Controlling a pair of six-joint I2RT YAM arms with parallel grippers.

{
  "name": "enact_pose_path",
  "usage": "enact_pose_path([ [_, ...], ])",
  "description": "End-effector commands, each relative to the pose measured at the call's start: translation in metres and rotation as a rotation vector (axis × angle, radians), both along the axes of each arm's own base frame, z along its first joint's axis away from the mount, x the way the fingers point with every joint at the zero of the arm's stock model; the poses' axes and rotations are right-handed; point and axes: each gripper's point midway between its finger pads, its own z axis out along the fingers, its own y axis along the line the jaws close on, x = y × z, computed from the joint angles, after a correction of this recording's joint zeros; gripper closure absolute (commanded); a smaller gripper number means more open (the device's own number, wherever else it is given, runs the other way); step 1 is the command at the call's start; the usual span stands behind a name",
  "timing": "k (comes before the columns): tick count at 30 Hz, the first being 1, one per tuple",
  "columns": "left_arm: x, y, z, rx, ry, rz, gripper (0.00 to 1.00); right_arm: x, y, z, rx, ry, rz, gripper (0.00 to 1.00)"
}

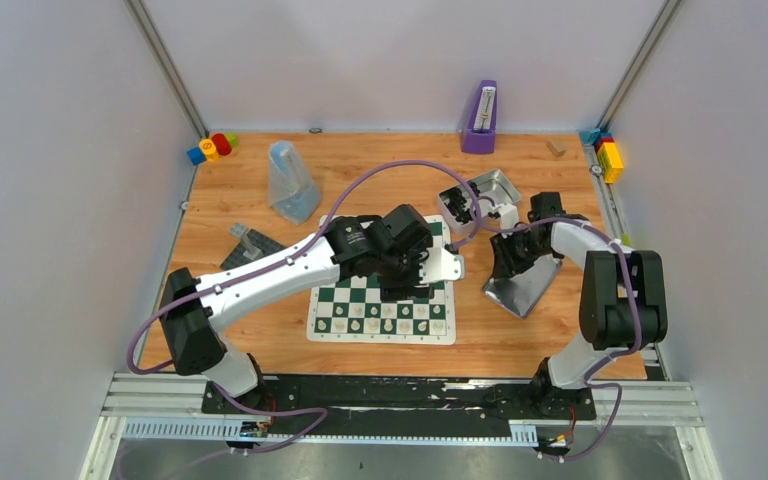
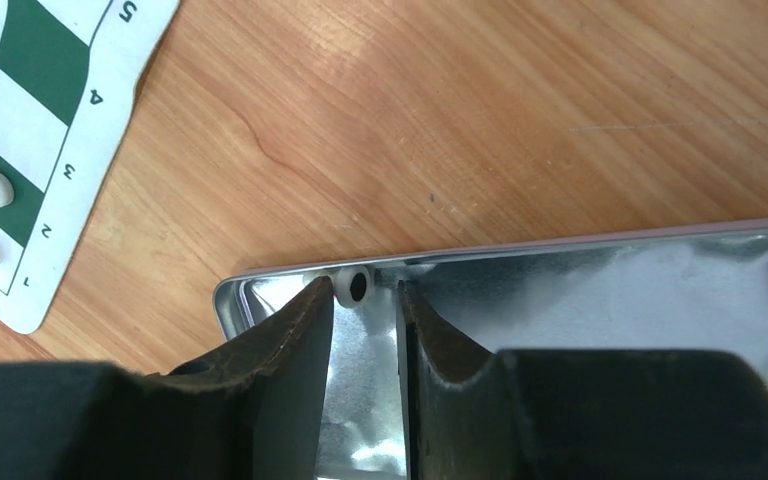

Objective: Set up the chess pieces on the board
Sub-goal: Pick up the chess piece from the storage box.

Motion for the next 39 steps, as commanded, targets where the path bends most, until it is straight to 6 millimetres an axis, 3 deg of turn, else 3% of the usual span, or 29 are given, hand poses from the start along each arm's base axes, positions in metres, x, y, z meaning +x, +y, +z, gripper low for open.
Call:
enact_pose_path([
  [1, 0.002, 0.002, 0.011, -0.029, -0.025, -0.001, 0.26, 0.015, 0.010, 0.005, -0.006, -0.055, 0.051, 0.70],
  [12, 0.004, 0.005, 0.011, -0.031, -0.029, 0.005, 0.26, 0.016, 0.006, 0.005, -0.031, -0.059, 0.040, 0.84],
  [24, 0.025, 0.006, 0.025, -0.129, 0.017, 0.115, 0.26, 0.009, 0.010, 0.031, 0.000, -0.062, 0.020, 1.00],
  [33, 0.049, -0.006, 0.035, -0.271, 0.129, 0.283, 0.26, 0.013, 0.024, 0.066, 0.093, -0.078, -0.042, 1.00],
  [39, 0.061, -0.038, 0.042, -0.420, 0.337, 0.393, 0.25, 0.027, 0.047, 0.103, 0.250, -0.077, -0.096, 1.00],
])
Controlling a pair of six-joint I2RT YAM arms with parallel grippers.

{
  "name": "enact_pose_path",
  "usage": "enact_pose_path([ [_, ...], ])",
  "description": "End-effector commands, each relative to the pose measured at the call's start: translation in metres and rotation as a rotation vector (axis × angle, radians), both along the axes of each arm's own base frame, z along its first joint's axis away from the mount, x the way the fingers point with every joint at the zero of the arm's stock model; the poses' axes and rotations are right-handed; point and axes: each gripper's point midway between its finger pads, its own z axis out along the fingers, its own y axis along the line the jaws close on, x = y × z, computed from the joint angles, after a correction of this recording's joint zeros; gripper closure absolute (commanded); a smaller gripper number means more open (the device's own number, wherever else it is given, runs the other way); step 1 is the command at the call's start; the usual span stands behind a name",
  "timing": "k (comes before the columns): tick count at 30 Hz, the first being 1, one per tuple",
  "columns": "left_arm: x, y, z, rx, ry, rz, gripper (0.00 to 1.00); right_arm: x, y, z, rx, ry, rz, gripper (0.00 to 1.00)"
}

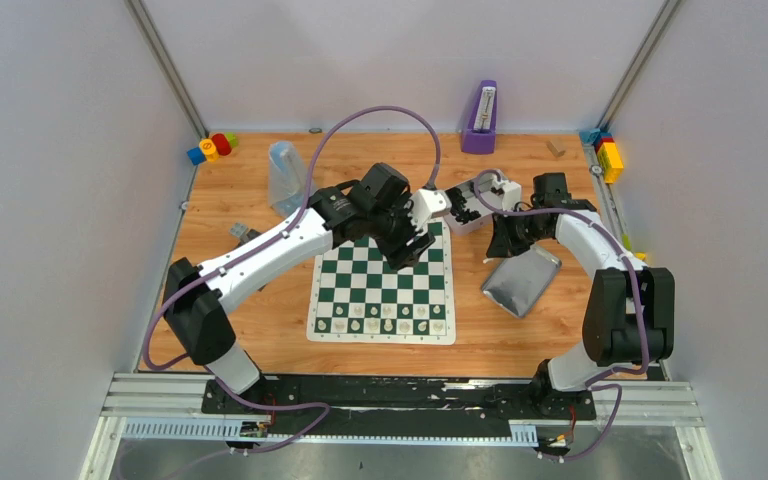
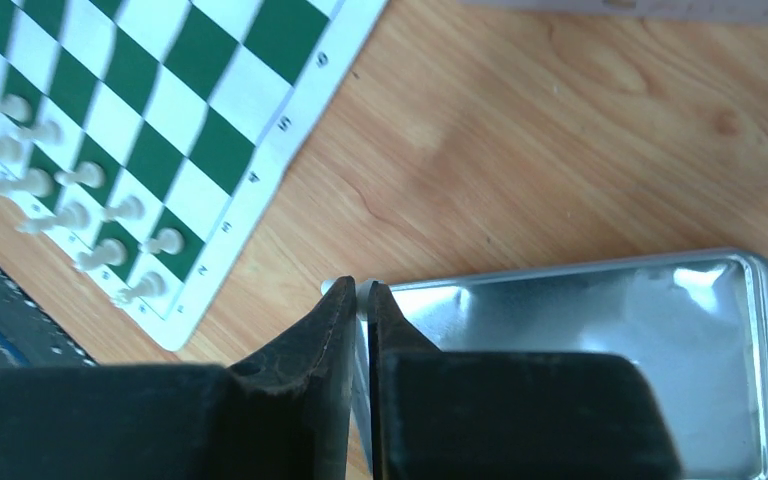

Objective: Set up the chess pieces on the board
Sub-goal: Pick up the chess piece from the storage box, then place the chess piece on the chessboard.

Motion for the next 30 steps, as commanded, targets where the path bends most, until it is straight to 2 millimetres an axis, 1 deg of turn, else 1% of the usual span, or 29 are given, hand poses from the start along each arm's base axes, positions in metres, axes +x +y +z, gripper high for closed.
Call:
enact_pose_path([
  [1, 0.013, -0.046, 0.026, -0.241, 0.191, 0.114, 0.25, 0.018, 0.027, 0.052, 0.181, -0.045, -0.037, 1.00],
  [2, 0.016, -0.051, 0.031, -0.267, 0.208, 0.127, 0.25, 0.019, 0.032, 0.059, 0.214, -0.042, -0.034, 1.00],
  [3, 0.020, -0.058, 0.029, -0.293, 0.248, 0.152, 0.25, 0.020, 0.036, 0.065, 0.243, -0.037, -0.034, 1.00],
  [4, 0.023, -0.063, 0.033, -0.313, 0.252, 0.159, 0.26, 0.021, 0.040, 0.070, 0.274, -0.032, -0.030, 1.00],
  [5, 0.029, -0.069, 0.033, -0.336, 0.258, 0.178, 0.26, 0.021, 0.045, 0.076, 0.304, -0.024, -0.025, 1.00],
  [6, 0.032, -0.072, 0.035, -0.350, 0.253, 0.187, 0.26, 0.022, 0.049, 0.081, 0.331, -0.017, -0.020, 1.00],
  [7, 0.040, -0.077, 0.038, -0.377, 0.234, 0.205, 0.26, 0.022, 0.052, 0.085, 0.359, -0.010, -0.013, 1.00],
  [11, 0.059, -0.089, 0.046, -0.428, 0.184, 0.239, 0.27, 0.020, 0.064, 0.099, 0.456, 0.032, 0.011, 1.00],
  [12, 0.062, -0.091, 0.046, -0.432, 0.178, 0.243, 0.28, 0.020, 0.067, 0.101, 0.473, 0.042, 0.017, 1.00],
  [16, 0.076, -0.102, 0.036, -0.439, 0.189, 0.282, 0.30, 0.019, 0.072, 0.104, 0.521, 0.072, 0.033, 1.00],
  [17, 0.077, -0.105, 0.038, -0.450, 0.198, 0.286, 0.30, 0.019, 0.073, 0.105, 0.529, 0.075, 0.036, 1.00],
  [18, 0.079, -0.108, 0.033, -0.449, 0.214, 0.293, 0.32, 0.019, 0.074, 0.107, 0.535, 0.075, 0.040, 1.00],
  [19, 0.080, -0.110, 0.036, -0.457, 0.215, 0.293, 0.32, 0.018, 0.074, 0.108, 0.542, 0.079, 0.041, 1.00],
  [23, 0.080, -0.118, 0.028, -0.460, 0.256, 0.295, 0.38, 0.017, 0.077, 0.112, 0.564, 0.084, 0.053, 1.00],
  [27, 0.074, -0.123, 0.023, -0.460, 0.284, 0.272, 0.42, 0.015, 0.078, 0.113, 0.574, 0.093, 0.054, 1.00],
  [30, 0.066, -0.126, 0.020, -0.455, 0.296, 0.247, 0.43, 0.016, 0.078, 0.112, 0.574, 0.097, 0.053, 1.00],
])
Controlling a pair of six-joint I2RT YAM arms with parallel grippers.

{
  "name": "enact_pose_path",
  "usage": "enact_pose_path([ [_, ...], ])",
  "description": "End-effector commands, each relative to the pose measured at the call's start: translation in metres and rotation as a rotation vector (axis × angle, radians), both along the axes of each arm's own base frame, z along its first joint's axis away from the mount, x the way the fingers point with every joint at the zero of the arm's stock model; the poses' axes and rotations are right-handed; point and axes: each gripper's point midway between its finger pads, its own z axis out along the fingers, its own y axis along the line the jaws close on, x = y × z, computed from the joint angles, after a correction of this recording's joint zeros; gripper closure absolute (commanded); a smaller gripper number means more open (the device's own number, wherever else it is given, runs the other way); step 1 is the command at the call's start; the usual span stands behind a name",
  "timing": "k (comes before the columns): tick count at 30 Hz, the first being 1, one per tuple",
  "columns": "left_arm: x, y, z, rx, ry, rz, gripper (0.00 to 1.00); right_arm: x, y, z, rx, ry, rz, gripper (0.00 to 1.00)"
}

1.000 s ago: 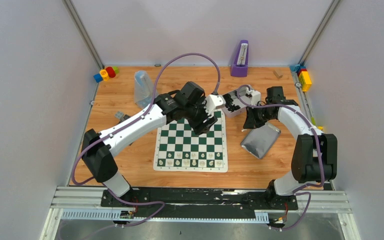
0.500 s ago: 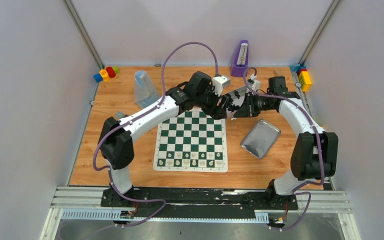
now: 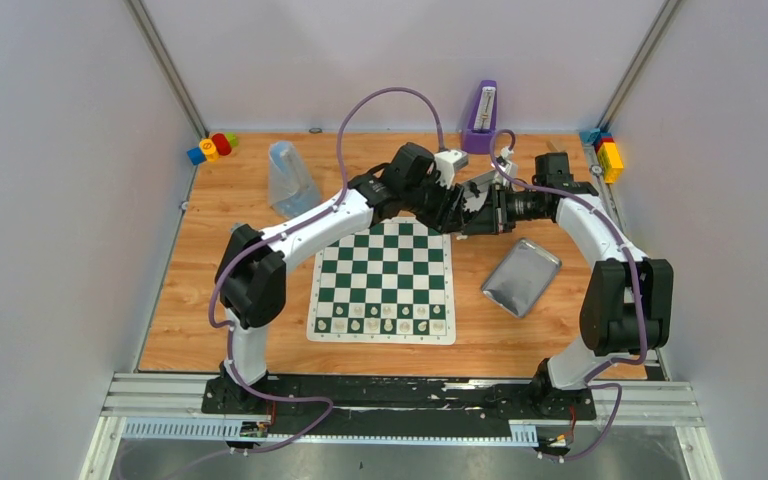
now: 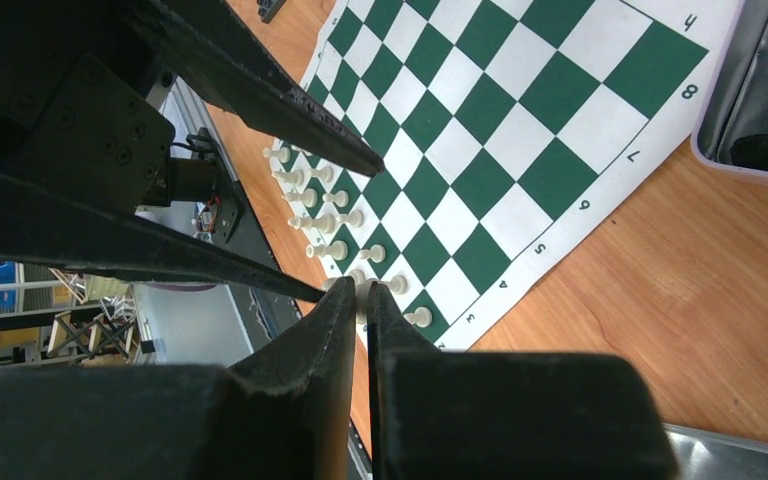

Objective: Set up the chess pieces on the board
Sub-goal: Place the chess piece on the chessboard.

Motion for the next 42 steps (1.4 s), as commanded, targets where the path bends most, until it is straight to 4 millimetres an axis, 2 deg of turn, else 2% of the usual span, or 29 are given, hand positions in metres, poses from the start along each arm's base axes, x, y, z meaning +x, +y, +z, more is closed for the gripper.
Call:
enact_pose_path([
  [1, -0.007, -0.018, 0.025, -0.082, -0.030, -0.046, 0.43, 0.006, 0.006, 0.018, 0.044, -0.043, 0.025, 1.00],
  [9, -0.016, -0.020, 0.022, -0.083, -0.018, -0.076, 0.45, 0.007, 0.006, 0.018, 0.046, -0.043, 0.026, 1.00],
  [23, -0.020, -0.008, 0.011, -0.054, -0.059, -0.086, 0.46, 0.006, 0.005, 0.017, 0.052, -0.038, 0.026, 1.00],
  [35, -0.026, -0.013, 0.021, -0.087, -0.046, -0.117, 0.50, 0.008, 0.002, 0.010, 0.044, -0.026, 0.018, 1.00],
  [42, -0.029, -0.014, 0.027, -0.104, -0.045, -0.128, 0.56, 0.008, 0.001, 0.010, 0.043, -0.024, 0.016, 1.00],
])
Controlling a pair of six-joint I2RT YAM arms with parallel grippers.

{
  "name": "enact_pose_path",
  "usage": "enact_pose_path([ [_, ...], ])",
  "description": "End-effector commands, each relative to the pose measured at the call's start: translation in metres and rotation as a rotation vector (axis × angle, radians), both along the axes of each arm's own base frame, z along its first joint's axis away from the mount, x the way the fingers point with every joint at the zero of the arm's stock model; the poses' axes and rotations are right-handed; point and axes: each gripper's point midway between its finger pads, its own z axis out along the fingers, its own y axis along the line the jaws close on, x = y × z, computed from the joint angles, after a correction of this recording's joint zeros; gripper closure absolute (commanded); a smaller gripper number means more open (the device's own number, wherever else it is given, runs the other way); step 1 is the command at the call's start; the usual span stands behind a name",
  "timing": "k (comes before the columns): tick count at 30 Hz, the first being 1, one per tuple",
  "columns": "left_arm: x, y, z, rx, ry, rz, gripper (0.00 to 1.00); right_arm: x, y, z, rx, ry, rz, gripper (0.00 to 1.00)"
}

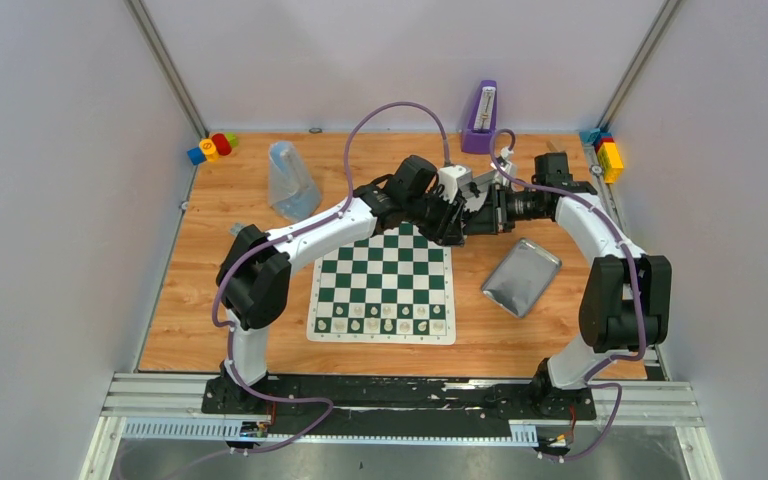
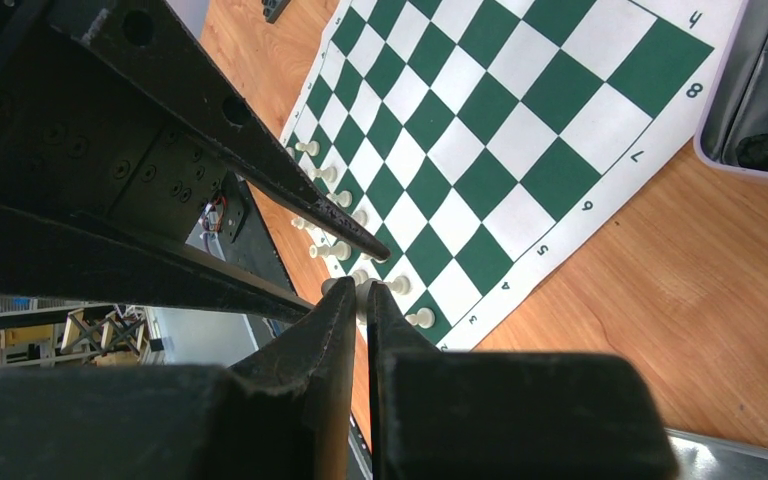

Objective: Set up the chess pieces on the board
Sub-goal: Place the chess piece on the chessboard.

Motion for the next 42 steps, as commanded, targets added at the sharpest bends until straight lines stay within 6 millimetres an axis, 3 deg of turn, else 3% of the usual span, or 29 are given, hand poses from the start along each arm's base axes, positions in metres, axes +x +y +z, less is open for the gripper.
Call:
enact_pose_path([
  [1, -0.0023, -0.0052, 0.0483, -0.100, -0.081, -0.031, 0.58, 0.0073, 0.0003, 0.0116, 0.028, -0.043, 0.010, 1.00],
  [29, -0.0054, -0.0093, 0.0569, -0.127, -0.080, -0.057, 0.76, 0.0045, -0.0021, 0.0053, 0.005, -0.049, 0.007, 1.00],
  [42, -0.0071, -0.0099, 0.0574, -0.131, -0.079, -0.071, 1.00, 0.0040, -0.0039, 0.0050, -0.013, -0.067, 0.003, 0.99],
])
